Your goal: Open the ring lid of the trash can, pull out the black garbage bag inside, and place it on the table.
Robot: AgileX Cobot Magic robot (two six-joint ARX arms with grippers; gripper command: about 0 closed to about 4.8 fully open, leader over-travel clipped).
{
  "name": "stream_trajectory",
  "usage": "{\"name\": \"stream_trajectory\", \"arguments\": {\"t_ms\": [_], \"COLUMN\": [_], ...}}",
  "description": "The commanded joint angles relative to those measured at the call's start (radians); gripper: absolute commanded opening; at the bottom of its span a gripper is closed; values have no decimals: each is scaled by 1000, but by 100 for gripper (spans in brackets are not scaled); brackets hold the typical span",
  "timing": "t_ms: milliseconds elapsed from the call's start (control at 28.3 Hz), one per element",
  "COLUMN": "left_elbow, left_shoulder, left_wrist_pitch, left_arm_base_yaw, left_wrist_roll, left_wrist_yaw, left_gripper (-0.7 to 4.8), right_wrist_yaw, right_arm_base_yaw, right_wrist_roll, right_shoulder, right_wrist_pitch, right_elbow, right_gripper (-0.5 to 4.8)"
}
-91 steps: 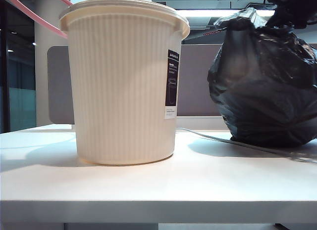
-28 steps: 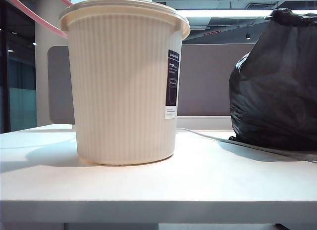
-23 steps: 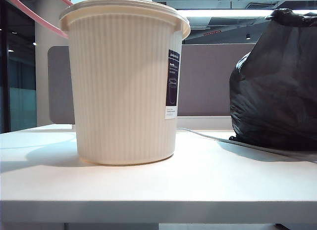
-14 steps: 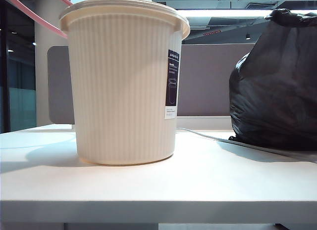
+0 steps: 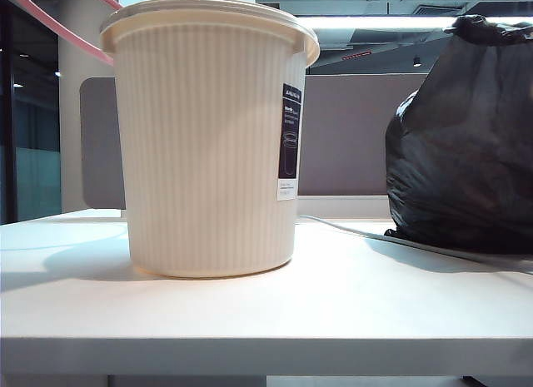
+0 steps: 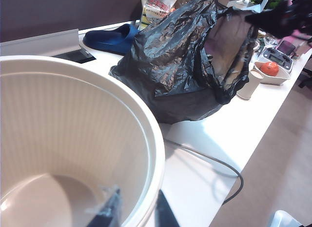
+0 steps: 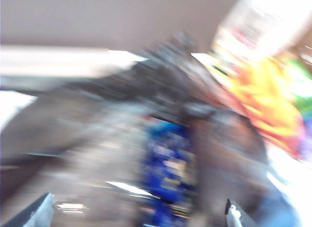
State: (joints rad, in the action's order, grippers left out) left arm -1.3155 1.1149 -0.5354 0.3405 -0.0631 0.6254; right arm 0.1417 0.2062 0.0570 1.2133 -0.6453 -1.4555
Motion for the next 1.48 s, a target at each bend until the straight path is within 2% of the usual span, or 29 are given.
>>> {"name": "stream_trajectory", "arguments": {"t_ms": [35,247,424,777,919,1095,1484], "left_elbow": [-2,-2,-2,1,1,1,40], "left_shoulder": [-5,-6,-8,-79,-164,-262,-475], "left_wrist_pitch": [12,13,13,5,-10,-25,-137], "left_arm_base_yaw": [2,2,2,16,47,83,83], "left_wrist_roll": [8,31,56,71,74,75,100], "left_wrist_yaw": [10,105,174,185,130,41,-64], "left_gripper": [89,89,89,89,88,88,88], "right_wrist_yaw": [118,224,354,372,316,317,328], "right_arm_base_yaw": [-5,-56,-110,-126,-126,-127,-127], "right_wrist_roll": [-62,-83,-83,-72,-73,-82,-114], "right_shoulder": [-52,-136,-205,-344,-431,-540,-703], "right_wrist_pitch": [13,-24,-49,-92,-91,-68,11], "right_elbow": [-5,-4,-4,26,122,264,522], "right_gripper": [463,454,449,449,449,449,449]}}
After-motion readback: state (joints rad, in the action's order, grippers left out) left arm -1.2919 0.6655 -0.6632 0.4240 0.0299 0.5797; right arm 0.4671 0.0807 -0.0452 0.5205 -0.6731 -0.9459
